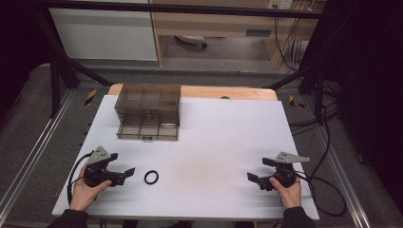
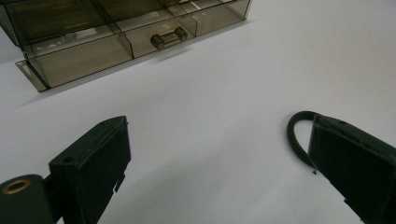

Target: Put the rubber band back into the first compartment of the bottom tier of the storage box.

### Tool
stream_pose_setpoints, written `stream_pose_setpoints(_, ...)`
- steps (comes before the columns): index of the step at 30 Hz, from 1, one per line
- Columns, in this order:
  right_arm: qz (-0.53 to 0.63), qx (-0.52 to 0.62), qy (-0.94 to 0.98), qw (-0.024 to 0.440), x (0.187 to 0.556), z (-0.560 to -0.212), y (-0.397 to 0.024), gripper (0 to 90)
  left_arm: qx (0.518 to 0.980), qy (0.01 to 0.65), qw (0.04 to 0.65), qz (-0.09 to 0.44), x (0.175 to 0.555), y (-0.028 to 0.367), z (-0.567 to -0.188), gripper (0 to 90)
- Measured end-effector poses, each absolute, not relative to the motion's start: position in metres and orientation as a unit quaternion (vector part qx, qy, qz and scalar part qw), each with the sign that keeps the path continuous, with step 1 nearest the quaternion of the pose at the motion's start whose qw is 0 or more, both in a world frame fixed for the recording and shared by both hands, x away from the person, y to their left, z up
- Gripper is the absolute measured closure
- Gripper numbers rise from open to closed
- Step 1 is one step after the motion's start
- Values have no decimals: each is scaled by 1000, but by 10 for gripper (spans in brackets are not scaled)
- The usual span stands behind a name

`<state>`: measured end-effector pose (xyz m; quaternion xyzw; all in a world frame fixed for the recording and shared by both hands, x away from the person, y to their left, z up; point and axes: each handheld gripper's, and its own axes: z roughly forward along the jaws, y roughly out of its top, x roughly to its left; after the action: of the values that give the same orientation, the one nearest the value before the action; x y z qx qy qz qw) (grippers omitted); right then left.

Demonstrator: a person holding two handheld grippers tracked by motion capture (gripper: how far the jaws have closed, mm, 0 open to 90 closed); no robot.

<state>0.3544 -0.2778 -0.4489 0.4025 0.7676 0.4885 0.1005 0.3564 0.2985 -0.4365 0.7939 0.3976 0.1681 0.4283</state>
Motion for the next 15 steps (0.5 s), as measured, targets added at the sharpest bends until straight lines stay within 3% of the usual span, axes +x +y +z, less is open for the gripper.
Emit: stream_pose_setpoints(15,485,402,771,99,355,-450,-277,6,799,396,420,168,356,290,-436,57)
